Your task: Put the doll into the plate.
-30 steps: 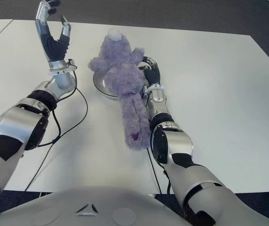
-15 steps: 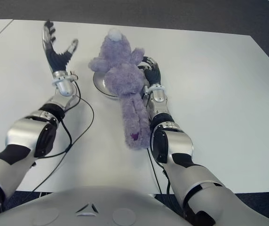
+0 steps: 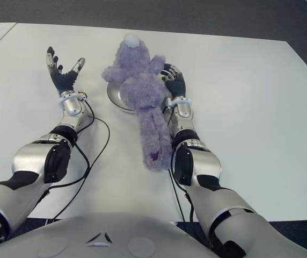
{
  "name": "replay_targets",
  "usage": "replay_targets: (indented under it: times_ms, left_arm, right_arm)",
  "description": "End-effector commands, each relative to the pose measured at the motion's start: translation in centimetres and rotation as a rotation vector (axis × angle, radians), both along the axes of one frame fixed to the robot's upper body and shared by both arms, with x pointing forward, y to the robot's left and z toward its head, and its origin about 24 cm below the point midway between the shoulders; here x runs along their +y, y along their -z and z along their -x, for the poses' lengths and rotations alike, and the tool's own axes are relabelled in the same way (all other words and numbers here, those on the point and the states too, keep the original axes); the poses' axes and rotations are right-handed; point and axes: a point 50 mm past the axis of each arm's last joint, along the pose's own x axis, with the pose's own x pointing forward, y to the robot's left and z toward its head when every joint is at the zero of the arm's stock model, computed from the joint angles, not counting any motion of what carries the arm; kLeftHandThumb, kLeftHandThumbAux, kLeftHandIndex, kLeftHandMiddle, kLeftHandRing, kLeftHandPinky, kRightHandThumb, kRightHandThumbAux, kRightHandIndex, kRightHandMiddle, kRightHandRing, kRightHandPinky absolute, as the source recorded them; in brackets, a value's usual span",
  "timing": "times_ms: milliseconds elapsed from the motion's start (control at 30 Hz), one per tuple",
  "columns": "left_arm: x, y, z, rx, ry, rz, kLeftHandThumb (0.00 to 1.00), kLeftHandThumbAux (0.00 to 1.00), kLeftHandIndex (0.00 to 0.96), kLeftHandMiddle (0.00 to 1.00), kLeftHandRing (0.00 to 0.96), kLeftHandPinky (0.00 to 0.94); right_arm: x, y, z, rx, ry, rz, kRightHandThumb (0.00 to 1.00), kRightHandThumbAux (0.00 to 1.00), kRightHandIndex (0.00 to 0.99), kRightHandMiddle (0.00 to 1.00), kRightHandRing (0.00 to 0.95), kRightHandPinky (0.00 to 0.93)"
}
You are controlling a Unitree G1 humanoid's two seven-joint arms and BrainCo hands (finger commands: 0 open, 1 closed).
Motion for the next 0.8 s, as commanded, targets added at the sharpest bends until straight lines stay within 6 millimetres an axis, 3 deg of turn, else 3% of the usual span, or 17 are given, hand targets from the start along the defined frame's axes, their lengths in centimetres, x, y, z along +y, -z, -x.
replay_targets:
  times_ms: [33,400,667,800]
  left_arm:
    - [0.0,4.4,2.3,0.153,0.002,0.117,0.000,0.709,0.018,0.030,0.034,0.056]
    - [0.3,7.7,3.7,0.302,0.096,0.279,0.000,0.673,0.025,0.044,0.049,0.075]
    - [-1.1,9.3,3.9,0.484,0.309,0.206,0.000,0.589,0.034,0.055,0.054,0.069]
    - [-2.1,10.2,4.4,0.560,0.414,0.167,0.000,0.542,0.037,0.057,0.054,0.051]
  right_arm:
    - [-0.5,11.2,8.0,0.463,0.052,-0.116,0.812,0.927,0.255,0.259,0.230,0.217]
    - [-0.8,11.1,7.9,0.458,0.056,-0.111,0.814,0.939,0.266,0.262,0.229,0.194]
    - [-0.8,11.1,7.8,0.458,0.064,-0.113,0.818,0.939,0.271,0.261,0.229,0.195]
    - [-0.8,11.1,7.8,0.459,0.070,-0.116,0.722,0.950,0.276,0.260,0.230,0.216]
